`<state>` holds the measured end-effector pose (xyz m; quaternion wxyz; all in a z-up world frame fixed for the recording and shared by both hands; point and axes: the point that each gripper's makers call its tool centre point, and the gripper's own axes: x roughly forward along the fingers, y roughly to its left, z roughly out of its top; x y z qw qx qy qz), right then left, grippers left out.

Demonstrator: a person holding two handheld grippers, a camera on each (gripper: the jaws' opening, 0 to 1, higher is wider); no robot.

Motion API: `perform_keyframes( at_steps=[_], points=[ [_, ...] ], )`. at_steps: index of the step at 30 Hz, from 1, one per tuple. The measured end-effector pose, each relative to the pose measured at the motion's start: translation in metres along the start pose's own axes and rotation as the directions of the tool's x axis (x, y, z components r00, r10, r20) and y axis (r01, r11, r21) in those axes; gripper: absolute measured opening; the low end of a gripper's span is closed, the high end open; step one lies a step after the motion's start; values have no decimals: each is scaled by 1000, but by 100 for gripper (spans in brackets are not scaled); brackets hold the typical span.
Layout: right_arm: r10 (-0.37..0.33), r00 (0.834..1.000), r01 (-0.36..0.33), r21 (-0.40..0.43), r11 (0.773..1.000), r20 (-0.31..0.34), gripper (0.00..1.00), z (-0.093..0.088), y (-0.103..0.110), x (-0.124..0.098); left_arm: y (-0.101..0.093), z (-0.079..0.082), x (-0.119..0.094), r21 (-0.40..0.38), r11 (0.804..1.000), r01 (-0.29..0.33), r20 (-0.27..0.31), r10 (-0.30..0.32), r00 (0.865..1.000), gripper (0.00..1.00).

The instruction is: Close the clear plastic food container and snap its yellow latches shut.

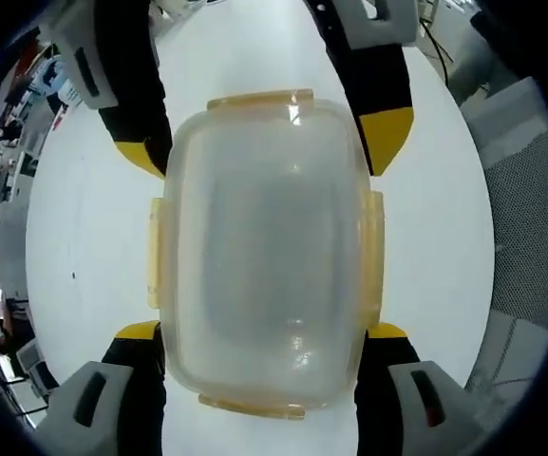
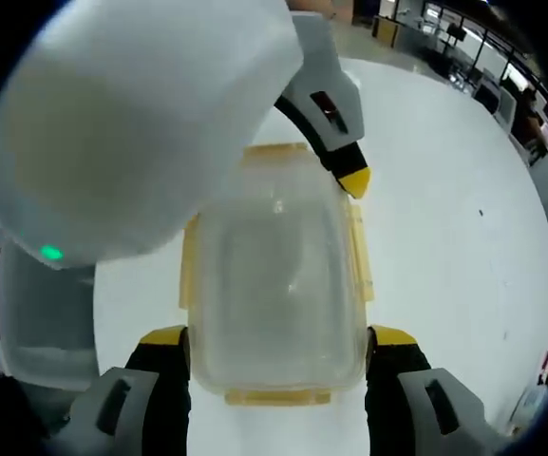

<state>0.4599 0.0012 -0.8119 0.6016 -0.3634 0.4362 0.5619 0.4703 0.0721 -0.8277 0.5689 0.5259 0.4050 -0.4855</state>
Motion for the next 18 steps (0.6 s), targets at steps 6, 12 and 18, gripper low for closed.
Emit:
perform_keyframes(
  at_steps=[6,12,18],
  points=[
    [3,1000,-3,-13,1000,-5,76,0,-1,0,0,1,1,-17,1000,6,13,-5,1000,84],
    [4,1000,-4,-17,1000,-5,76,-1,-3,-1,1,2,2,-22,1000,7,12,-6,1000,84],
    [4,1000,-5,-16,1000,-7,76,-1,-3,0,1,1,2,-20,1000,5,13,-4,1000,84]
  ],
)
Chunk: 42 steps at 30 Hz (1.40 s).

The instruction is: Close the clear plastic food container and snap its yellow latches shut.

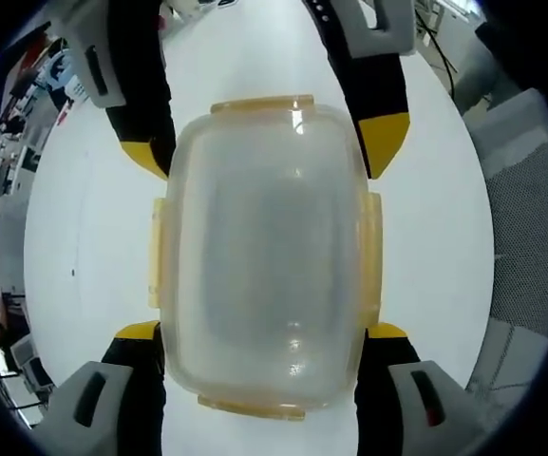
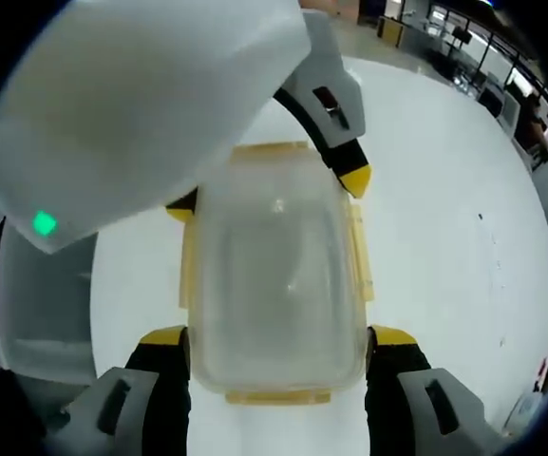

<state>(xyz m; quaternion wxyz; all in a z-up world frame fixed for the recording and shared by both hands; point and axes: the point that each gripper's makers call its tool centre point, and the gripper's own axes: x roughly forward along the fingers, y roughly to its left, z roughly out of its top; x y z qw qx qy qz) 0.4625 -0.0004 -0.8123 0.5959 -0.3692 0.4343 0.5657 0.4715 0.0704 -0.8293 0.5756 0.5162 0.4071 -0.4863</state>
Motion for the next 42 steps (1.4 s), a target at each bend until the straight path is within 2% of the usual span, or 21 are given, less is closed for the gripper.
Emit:
perform_keyframes(
  at_steps=[9,13,16,21,23,26,29,31,33,37,39,42],
  points=[
    [1,1000,-1,-4,1000,-5,76,0,0,0,1,-1,0,5,1000,-2,3,2,1000,84],
    [10,1000,-11,-64,998,-24,78,-5,3,0,0,-3,-1,38,999,0,-3,0,1000,84],
    [19,1000,-19,-29,999,-12,79,-2,4,-2,1,-4,-3,15,1000,-1,6,1,1000,84],
    [6,998,-7,17,1000,55,80,9,-1,-10,5,-4,-11,-14,1000,-6,28,7,1000,85],
    [-6,998,4,28,1000,68,80,10,-4,-13,6,-3,-14,-30,1000,-8,41,9,999,85],
    [-29,995,25,51,998,93,79,8,-7,-17,10,1,-19,-104,995,-7,96,17,995,85],
    [-51,989,40,83,996,137,77,7,-9,-23,10,-3,-22,-124,992,-11,115,25,993,85],
    [-66,982,42,133,990,175,76,5,-8,-28,8,-6,-24,-138,990,-16,128,34,991,84],
    [-86,974,52,159,986,211,74,3,-9,-33,7,-8,-28,-155,988,-24,158,49,986,84],
    [-135,952,70,230,971,276,76,-8,-7,-43,3,-7,-38,-240,970,-29,257,92,962,85],
    [-140,947,59,271,961,289,76,-15,-2,-45,4,-12,-41,-279,960,-39,275,119,954,86],
    [-162,941,78,273,959,298,76,-19,3,-47,6,-15,-46,-332,942,-41,319,154,935,87]
  ],
)
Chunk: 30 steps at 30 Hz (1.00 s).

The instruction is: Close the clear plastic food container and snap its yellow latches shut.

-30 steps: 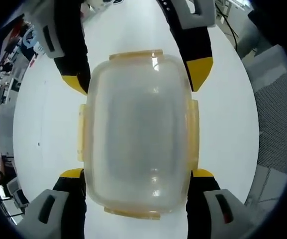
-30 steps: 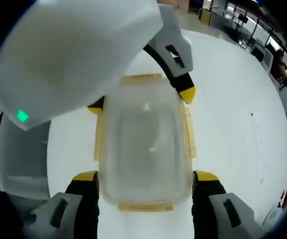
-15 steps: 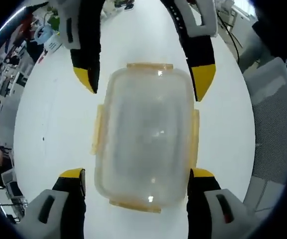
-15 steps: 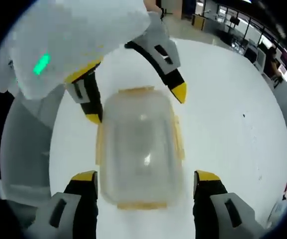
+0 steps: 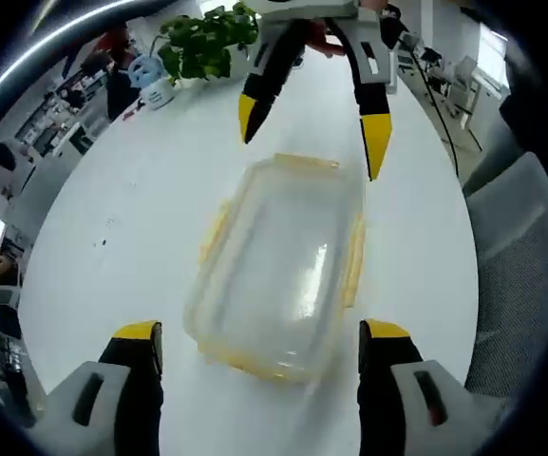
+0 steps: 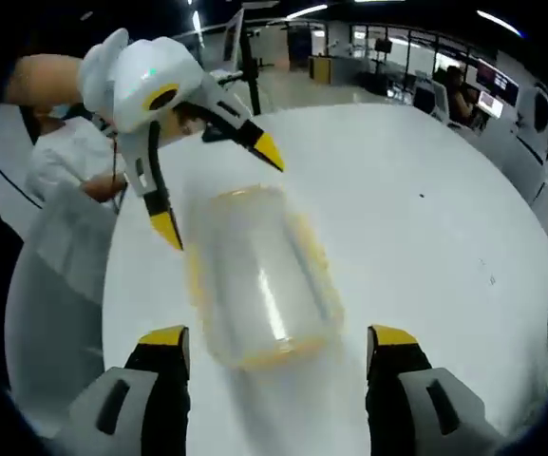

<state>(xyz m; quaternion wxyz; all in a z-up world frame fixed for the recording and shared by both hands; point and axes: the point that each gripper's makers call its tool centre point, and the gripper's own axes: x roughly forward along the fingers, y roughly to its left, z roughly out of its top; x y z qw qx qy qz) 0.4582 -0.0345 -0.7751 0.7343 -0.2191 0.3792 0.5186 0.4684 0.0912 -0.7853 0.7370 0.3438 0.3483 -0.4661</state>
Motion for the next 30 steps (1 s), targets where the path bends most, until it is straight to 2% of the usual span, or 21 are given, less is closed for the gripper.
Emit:
perform_keyframes(
  at_steps=[4,10,19,23,26,30],
  points=[
    [-28,999,28,11,1000,39,75,4,1,-2,3,-5,-5,-22,1000,-20,29,20,999,86],
    [-88,991,81,66,994,100,75,12,-4,-5,7,-13,-10,-138,990,-35,70,45,997,85],
    [-162,969,129,176,976,187,75,4,4,-11,3,-30,-23,-230,971,-65,117,94,989,84],
    [-195,961,156,194,968,196,75,0,3,-13,5,-34,-28,-268,960,-81,146,124,982,84],
    [-210,950,154,239,959,229,74,2,4,-17,7,-36,-32,-307,948,-83,173,141,975,85],
    [-230,939,169,238,956,256,74,6,9,-21,7,-36,-42,-339,937,-83,216,163,963,85]
  ],
)
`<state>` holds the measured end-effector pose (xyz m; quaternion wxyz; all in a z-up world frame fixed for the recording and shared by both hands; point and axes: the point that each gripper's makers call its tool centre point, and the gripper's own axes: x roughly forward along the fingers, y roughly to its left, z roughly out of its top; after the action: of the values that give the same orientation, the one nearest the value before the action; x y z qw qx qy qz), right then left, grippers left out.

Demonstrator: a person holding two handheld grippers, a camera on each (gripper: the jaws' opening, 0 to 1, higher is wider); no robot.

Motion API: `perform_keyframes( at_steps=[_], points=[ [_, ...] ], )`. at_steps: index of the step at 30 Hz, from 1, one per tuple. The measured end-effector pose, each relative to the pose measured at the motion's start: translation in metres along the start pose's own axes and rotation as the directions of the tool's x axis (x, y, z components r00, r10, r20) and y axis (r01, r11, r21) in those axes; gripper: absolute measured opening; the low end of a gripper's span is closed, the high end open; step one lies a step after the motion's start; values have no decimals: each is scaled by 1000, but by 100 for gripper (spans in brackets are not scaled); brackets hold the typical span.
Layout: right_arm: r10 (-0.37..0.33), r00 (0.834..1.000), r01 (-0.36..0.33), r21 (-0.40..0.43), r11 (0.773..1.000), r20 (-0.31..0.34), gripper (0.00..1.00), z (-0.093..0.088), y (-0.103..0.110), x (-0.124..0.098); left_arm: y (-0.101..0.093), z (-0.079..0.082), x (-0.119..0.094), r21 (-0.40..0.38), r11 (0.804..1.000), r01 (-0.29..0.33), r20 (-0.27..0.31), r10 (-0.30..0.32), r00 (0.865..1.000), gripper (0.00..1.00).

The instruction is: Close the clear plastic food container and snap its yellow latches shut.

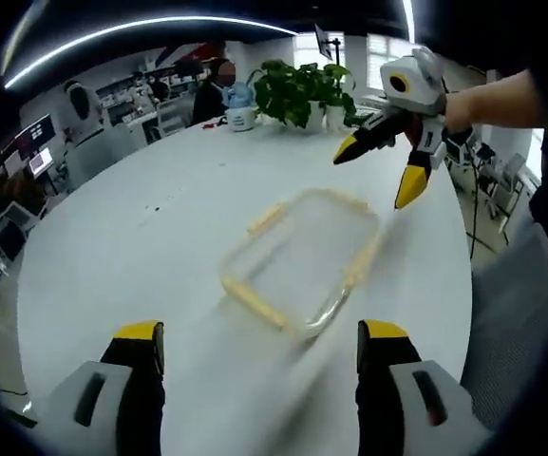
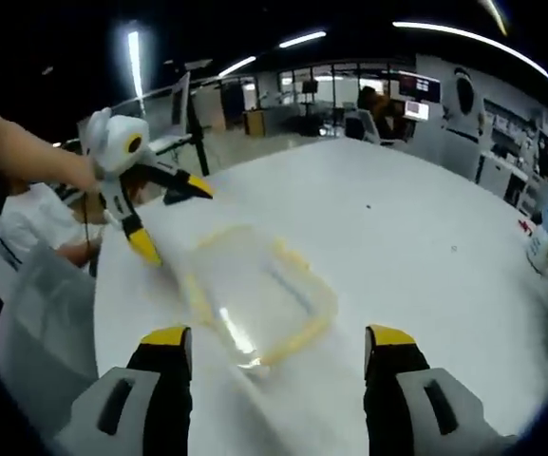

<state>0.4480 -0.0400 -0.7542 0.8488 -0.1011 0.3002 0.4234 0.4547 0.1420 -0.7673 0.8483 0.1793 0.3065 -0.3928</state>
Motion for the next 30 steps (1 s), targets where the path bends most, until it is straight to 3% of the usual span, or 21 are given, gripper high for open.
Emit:
perform_keyframes(
  at_steps=[8,15,25,30],
  points=[
    [-7,999,6,25,1000,45,75,-3,23,-7,-5,5,-18,-96,995,3,112,8,994,84],
    [-21,995,15,63,998,99,75,-3,42,-14,-12,-2,-38,-185,983,20,201,18,979,84],
    [-68,982,49,112,992,176,74,-6,63,-28,-23,-22,-68,-219,976,14,262,45,964,82],
    [-105,967,75,132,988,234,74,-2,71,-39,-34,-21,-82,-235,971,40,335,43,941,81]
  ],
)
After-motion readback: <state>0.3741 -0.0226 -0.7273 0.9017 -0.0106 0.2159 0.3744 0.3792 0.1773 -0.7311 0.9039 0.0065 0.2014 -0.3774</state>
